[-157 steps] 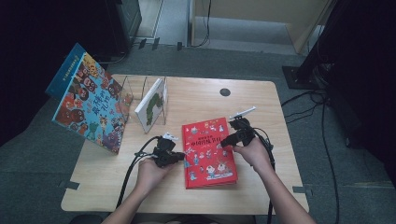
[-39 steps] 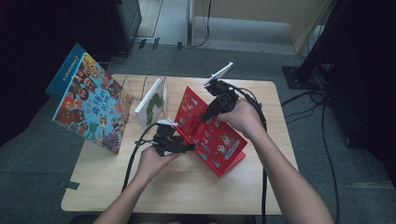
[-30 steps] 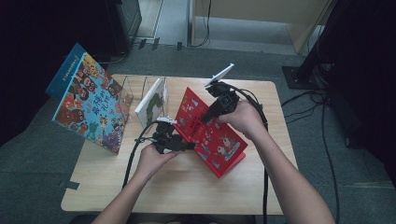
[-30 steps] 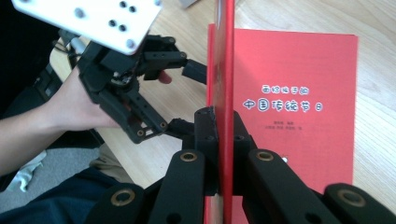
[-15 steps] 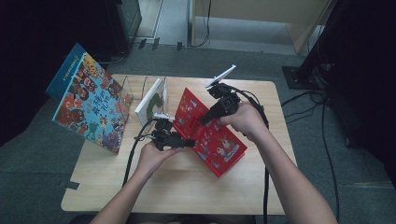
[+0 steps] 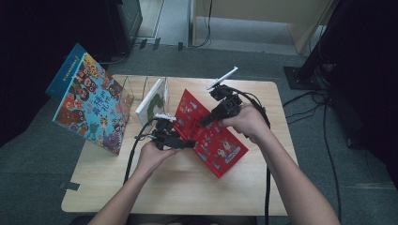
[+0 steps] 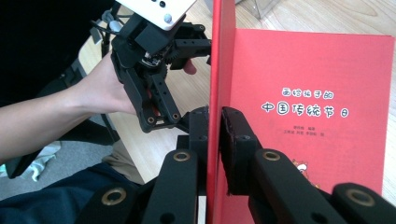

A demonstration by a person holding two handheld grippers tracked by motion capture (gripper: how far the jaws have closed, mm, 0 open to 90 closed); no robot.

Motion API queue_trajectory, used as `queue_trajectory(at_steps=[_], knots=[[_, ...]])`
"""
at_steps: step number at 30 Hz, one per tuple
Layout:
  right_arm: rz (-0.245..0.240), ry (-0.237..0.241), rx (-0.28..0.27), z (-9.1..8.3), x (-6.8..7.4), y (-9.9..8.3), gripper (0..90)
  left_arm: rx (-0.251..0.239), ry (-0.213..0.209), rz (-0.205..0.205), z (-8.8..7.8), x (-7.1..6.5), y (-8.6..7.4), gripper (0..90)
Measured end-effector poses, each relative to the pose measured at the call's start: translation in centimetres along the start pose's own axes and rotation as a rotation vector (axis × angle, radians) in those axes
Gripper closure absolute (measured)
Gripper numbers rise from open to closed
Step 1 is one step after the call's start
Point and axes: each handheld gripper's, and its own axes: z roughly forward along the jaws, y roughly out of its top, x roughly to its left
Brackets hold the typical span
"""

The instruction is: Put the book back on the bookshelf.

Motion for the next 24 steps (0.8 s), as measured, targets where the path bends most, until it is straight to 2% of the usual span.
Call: queue_trajectory(at_steps=[2,4,9,12,14,16,17,18,19,21,24], knots=[[-0.003,0.009,0.001,0.1,0.0,-0.1,83.4,-0.007,-0.049,-0.042,-0.3,0.5,0.1,6.2],[-0.008,0.014,-0.006,0.0,0.0,-0.2,83.1,-0.043,-0.088,-0.071,-0.5,0.9,0.2,6.2],[-0.024,0.045,-0.021,-0.4,0.0,-0.4,82.9,-0.055,-0.096,-0.063,-0.9,0.6,0.4,6.8],[-0.039,0.044,-0.021,-0.5,0.0,-0.6,83.0,-0.06,-0.069,-0.031,-1.3,0.3,0.6,7.4],[-0.046,0.054,-0.032,-0.7,-0.2,-0.8,83.6,-0.072,-0.072,-0.029,-1.6,0.3,0.7,8.8],[-0.056,0.056,-0.045,-0.9,-0.4,-1.0,85.7,-0.091,-0.116,-0.05,-2.0,0.5,0.8,12.9],[-0.059,0.049,-0.054,-1.0,-0.5,-1.1,87.9,-0.091,-0.116,-0.05,-2.0,0.5,0.8,15.2],[-0.061,0.039,-0.056,-1.1,-0.7,-1.3,88.6,-0.098,-0.093,-0.006,-2.5,0.1,0.9,17.3],[-0.067,0.051,-0.057,-1.1,-0.9,-1.5,88.6,-0.096,-0.077,0.008,-2.7,0.0,1.0,17.6],[-0.07,0.073,-0.079,-1.1,-1.3,-1.8,88.7,-0.089,-0.076,0.016,-3.1,0.0,1.3,19.8],[-0.07,0.086,-0.086,-1.0,-1.8,-2.2,88.7,-0.086,-0.103,-0.001,-3.4,0.4,1.4,26.4]])
